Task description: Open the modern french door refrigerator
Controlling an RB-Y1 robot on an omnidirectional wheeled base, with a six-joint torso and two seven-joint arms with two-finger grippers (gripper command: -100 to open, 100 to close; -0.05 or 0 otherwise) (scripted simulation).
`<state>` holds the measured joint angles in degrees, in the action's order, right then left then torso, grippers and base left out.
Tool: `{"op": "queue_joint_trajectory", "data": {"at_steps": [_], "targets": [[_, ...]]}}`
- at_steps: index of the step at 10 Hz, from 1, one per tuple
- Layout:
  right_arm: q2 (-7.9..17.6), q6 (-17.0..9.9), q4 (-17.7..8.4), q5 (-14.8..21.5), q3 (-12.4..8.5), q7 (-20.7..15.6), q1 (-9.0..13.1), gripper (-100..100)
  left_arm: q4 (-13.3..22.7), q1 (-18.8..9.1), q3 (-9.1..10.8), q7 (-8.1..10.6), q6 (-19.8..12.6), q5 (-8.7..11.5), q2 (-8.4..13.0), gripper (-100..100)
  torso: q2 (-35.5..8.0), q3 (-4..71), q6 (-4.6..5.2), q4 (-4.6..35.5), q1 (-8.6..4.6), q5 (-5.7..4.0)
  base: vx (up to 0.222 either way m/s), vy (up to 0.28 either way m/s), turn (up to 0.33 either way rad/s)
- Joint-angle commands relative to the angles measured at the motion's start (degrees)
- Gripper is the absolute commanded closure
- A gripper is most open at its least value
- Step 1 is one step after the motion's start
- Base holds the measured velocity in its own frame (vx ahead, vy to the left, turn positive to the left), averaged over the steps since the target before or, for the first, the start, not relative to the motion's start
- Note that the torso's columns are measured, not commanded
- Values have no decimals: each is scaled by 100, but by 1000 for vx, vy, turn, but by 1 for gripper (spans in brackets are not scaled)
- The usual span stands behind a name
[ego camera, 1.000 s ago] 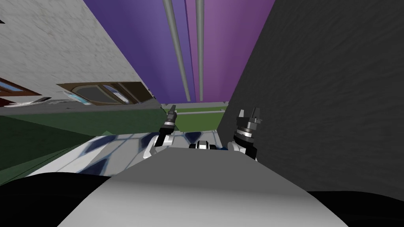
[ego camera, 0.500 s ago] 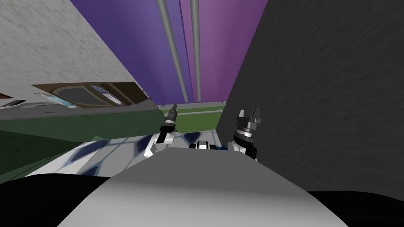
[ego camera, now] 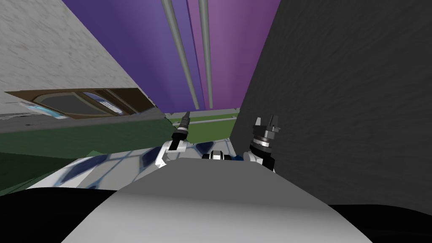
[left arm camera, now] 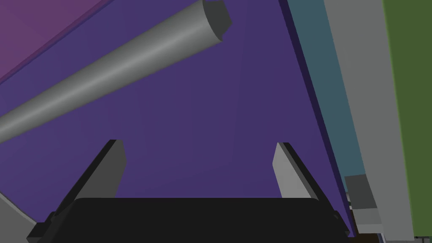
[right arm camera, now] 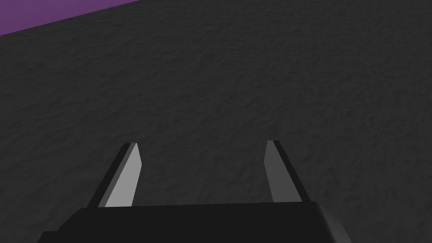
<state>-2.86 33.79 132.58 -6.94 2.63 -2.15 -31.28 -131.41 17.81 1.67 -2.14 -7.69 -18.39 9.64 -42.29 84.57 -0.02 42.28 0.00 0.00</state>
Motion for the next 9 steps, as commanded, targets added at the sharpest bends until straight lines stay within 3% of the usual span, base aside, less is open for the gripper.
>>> {"op": "queue_joint_trajectory", "data": {"at_steps": [1, 6, 9], "targets": [[0, 0, 0, 0, 0, 0, 0, 0, -32, -98, -17, -44, -319, -143, 8, -100, 1, 0, 3, 0, -1, 0, 4, 3, -62], [0, 0, 0, 0, 0, 0, 0, 0, -91, -370, -70, -167, -1075, -530, 17, -100, 0, 0, 0, 0, 0, 0, 5, 3, -89], [0, 0, 0, 0, 0, 0, 0, 0, -106, -463, -88, -208, -1363, -660, 19, -100, 0, 0, 3, 0, -1, 0, 5, 3, -80]]}}
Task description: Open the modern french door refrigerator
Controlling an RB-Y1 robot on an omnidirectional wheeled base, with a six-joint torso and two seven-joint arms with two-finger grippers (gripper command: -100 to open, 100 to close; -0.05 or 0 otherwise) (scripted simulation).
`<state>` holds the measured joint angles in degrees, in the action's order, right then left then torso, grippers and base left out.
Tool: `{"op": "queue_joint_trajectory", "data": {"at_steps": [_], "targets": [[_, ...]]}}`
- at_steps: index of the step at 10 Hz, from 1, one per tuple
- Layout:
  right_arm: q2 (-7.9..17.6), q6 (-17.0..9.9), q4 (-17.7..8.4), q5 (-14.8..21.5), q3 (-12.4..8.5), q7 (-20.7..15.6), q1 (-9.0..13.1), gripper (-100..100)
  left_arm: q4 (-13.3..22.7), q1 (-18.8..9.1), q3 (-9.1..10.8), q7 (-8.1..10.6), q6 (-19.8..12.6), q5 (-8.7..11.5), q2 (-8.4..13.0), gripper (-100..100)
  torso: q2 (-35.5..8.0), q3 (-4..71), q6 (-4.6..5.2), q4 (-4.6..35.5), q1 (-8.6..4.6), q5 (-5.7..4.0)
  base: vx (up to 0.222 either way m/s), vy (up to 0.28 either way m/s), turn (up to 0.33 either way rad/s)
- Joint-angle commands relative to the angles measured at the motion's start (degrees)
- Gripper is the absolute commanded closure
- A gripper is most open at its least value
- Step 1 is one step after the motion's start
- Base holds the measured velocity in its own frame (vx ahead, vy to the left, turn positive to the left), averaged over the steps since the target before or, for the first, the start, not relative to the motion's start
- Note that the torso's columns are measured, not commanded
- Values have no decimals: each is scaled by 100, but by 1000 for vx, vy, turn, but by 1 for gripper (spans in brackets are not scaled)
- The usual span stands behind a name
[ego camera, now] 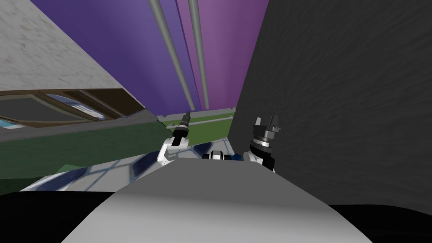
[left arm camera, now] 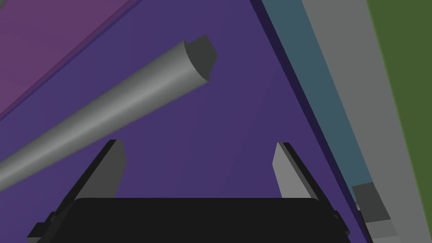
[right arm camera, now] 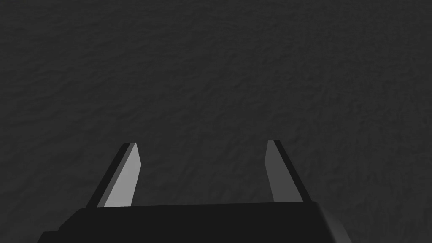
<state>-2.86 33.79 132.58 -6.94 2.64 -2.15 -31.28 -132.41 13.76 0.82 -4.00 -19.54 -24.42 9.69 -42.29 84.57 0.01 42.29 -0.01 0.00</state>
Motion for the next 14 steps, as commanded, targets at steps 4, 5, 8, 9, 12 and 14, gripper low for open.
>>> {"op": "queue_joint_trajectory", "data": {"at_steps": [4, 5, 8, 9, 12, 14], "targets": [[0, 0, 0, 0, 0, 0, 0, 0, -29, -242, -39, -104, -703, -314, 13, -100, 0, 0, 0, 0, 0, 0, 5, 3, -85], [0, 0, 0, 0, 0, 0, -1, 0, -39, -334, -57, -145, -934, -441, 10, -100, 0, 0, -3, 0, 1, 0, 5, 2, -122], [0, 0, 0, 0, 0, 0, 0, 0, -47, -425, -75, -185, -1219, -566, 6, -100, 0, 0, 0, 0, 0, 0, 4, 3, -65], [0, 0, 0, 0, 0, 0, -1, 0, -54, -515, -92, -225, -1447, -690, 2, -100, 0, 0, -2, 0, 1, 0, 5, 3, -107], [0, 0, 0, 0, 0, 0, 0, 0, -67, -688, -126, -301, -1847, -928, 0, -100, 0, 0, 0, 0, 0, 0, 6, 3, -105], [0, 0, 0, 0, 0, 0, -1, 0, -74, -770, -141, -337, -2150, -1041, 6, -100, 0, 0, -3, 0, 2, 1, 5, 4, -76]]}}
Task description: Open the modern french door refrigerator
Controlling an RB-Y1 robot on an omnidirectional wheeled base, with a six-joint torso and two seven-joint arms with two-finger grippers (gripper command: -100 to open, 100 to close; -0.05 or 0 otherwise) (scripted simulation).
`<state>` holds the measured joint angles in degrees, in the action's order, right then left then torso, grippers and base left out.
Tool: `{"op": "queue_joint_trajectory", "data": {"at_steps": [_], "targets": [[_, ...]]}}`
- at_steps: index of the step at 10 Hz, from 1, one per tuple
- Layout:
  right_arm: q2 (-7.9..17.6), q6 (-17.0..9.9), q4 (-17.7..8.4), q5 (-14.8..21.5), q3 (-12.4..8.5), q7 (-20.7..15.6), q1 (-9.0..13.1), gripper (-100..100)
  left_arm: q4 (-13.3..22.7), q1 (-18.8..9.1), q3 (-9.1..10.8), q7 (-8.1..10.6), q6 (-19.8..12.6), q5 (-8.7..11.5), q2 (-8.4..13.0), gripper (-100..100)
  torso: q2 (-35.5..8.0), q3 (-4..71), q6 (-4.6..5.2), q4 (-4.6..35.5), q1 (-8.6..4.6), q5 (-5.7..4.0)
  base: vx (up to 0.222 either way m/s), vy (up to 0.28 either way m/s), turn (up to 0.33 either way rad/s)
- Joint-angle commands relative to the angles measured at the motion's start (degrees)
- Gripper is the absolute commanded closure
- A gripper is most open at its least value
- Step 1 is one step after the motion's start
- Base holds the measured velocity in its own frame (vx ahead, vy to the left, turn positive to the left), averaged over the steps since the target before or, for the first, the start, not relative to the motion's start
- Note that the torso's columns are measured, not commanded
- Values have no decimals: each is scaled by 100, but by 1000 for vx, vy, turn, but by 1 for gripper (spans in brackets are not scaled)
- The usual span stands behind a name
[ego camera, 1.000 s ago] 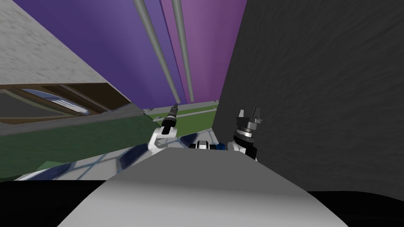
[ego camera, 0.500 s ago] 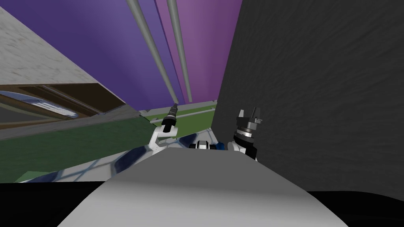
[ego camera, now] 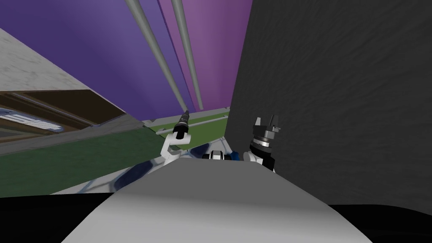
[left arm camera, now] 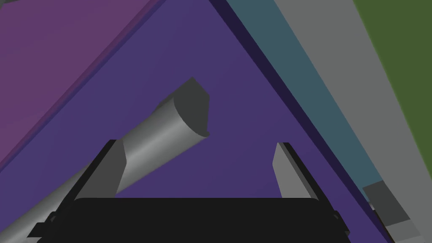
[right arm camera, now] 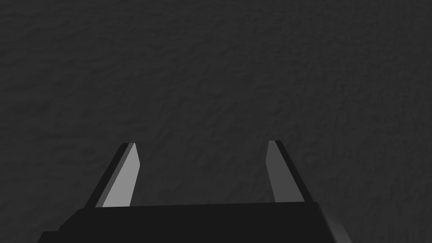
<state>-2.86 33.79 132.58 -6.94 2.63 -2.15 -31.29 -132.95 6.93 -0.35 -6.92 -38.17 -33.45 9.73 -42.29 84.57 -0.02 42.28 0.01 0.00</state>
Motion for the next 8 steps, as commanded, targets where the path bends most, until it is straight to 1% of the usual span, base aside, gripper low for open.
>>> {"op": "queue_joint_trajectory", "data": {"at_steps": [1, 3, 4, 6, 8], "targets": [[0, 0, 0, 0, 0, 0, 0, 0, -20, -87, -25, -45, -324, -138, 2, -100, 0, 0, 3, 0, -1, 0, 4, 4, -54], [0, 0, 0, 0, 0, 0, 0, 0, -34, -240, -54, -113, -709, -349, 33, -100, 0, 0, 3, 0, -2, -1, 5, 4, -113], [0, 0, 0, 0, 0, 0, 0, 0, -34, -240, -54, -113, -754, -349, 33, -100, 1, 0, 3, 0, -2, -1, 4, 5, -49], [0, 0, 0, 0, 0, 0, 0, 0, -50, -373, -80, -172, -1132, -534, 97, -100, 0, 0, 3, 0, -1, 0, 5, 4, -97], [0, 0, 0, 0, 0, 0, 0, 0, -67, -482, -101, -221, -1441, -687, 188, -100, 1, 1, 2, 0, -1, 0, 6, 6, -105]]}}
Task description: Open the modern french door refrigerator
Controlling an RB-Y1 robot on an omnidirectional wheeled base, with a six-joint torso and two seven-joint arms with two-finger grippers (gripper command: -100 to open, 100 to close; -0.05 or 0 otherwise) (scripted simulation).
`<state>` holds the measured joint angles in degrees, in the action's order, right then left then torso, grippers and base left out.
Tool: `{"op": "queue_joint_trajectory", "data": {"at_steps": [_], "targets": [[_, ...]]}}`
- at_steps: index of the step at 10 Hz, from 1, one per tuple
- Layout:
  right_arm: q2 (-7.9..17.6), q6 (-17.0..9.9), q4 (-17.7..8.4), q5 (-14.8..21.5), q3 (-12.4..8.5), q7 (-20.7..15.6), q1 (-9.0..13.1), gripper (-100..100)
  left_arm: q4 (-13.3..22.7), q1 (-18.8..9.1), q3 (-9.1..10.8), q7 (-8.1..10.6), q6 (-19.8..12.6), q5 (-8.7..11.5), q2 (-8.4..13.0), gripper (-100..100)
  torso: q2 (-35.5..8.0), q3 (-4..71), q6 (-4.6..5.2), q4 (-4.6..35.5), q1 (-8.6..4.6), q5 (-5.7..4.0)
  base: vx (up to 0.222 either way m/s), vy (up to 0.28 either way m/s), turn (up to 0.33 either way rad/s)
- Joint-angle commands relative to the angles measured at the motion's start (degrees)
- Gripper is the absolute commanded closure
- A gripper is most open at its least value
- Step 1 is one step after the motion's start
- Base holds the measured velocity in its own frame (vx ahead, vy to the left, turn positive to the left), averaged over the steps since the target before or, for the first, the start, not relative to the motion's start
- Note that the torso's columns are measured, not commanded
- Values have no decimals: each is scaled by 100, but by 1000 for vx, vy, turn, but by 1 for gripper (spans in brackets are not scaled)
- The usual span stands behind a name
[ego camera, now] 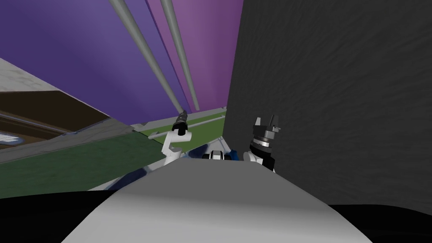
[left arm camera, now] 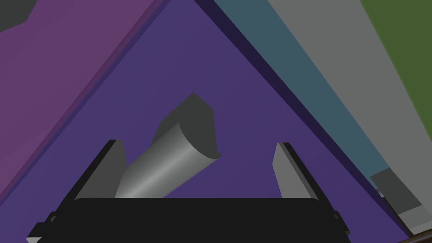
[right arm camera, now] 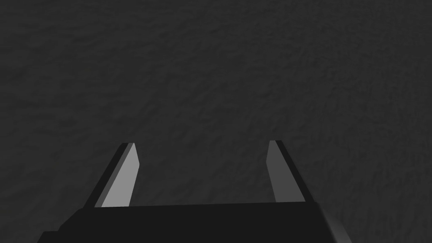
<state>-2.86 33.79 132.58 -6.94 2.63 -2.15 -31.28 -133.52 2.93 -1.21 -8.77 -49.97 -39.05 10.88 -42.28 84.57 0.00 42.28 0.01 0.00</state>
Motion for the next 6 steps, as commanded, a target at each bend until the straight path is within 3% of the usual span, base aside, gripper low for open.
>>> {"op": "queue_joint_trajectory", "data": {"at_steps": [1, 3, 4, 5, 6], "targets": [[0, 0, 0, 0, 0, 0, 0, 0, -17, -126, -24, -56, -387, -189, 123, -100, -1, 0, -1, 0, 0, 0, 5, 4, -81], [0, 0, 0, 0, 0, 0, 0, 0, -34, -208, -40, -93, -621, -304, 244, -100, -2, -1, 0, 0, -1, 0, 4, 3, -82], [0, 0, 0, 0, 0, 0, 0, 0, -26, -166, -35, -71, -519, -271, 200, -100, -1, -1, 0, 0, -1, 0, 2, 2, -15], [0, 0, 0, 0, 0, 0, 0, 0, -148, -208, -44, -157, -705, -249, 230, -100, -2, -1, -1, 0, -1, 0, 71, 55, -48], [1, 0, 0, 0, -1, 0, -1, 0, -84, -192, -41, -106, -609, -265, 216, -100, 18, 10, 0, -4, 16, 4, 45, 38, -17]]}}
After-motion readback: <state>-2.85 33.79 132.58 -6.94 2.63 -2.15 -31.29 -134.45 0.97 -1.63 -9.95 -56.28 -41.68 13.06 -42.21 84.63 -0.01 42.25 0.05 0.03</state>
